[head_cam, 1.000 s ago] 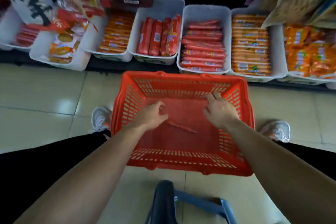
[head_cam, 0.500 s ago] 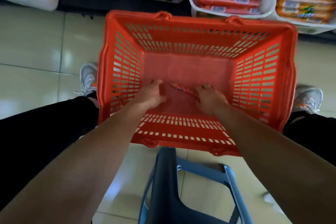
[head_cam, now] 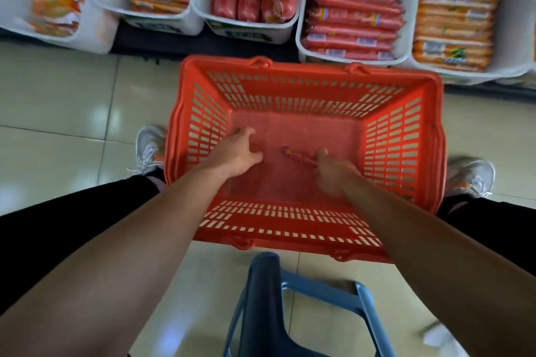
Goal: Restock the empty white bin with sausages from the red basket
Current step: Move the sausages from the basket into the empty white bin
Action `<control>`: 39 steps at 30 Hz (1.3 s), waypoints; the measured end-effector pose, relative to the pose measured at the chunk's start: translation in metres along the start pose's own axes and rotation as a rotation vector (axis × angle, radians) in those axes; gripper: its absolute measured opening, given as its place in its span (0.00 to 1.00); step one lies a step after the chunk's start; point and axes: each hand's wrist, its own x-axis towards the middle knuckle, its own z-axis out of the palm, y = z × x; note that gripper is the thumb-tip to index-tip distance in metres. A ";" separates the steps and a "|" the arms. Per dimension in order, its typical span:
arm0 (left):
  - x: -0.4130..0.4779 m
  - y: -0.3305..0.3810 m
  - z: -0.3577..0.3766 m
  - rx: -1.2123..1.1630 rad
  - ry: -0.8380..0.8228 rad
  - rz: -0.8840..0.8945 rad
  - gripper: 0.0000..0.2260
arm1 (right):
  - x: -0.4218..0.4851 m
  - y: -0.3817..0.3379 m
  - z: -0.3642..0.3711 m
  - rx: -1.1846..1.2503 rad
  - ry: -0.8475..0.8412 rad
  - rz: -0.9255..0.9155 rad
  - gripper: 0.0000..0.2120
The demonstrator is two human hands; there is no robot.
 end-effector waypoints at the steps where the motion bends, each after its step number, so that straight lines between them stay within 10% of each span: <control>1: -0.006 0.005 -0.007 0.000 0.016 0.012 0.27 | -0.010 0.001 -0.011 -0.003 0.033 -0.022 0.24; 17: -0.038 0.095 -0.143 -0.083 0.298 0.229 0.21 | -0.056 0.004 -0.231 0.070 0.633 -0.110 0.20; 22: 0.000 0.117 -0.142 -0.091 0.279 0.253 0.22 | -0.019 0.012 -0.236 -0.054 0.629 0.099 0.31; 28: 0.051 0.158 -0.130 -0.025 0.303 0.389 0.21 | 0.025 0.030 -0.227 -0.241 0.521 -0.087 0.38; 39: 0.112 0.197 -0.111 0.093 0.298 0.428 0.29 | 0.100 0.039 -0.280 -0.417 0.494 -0.007 0.33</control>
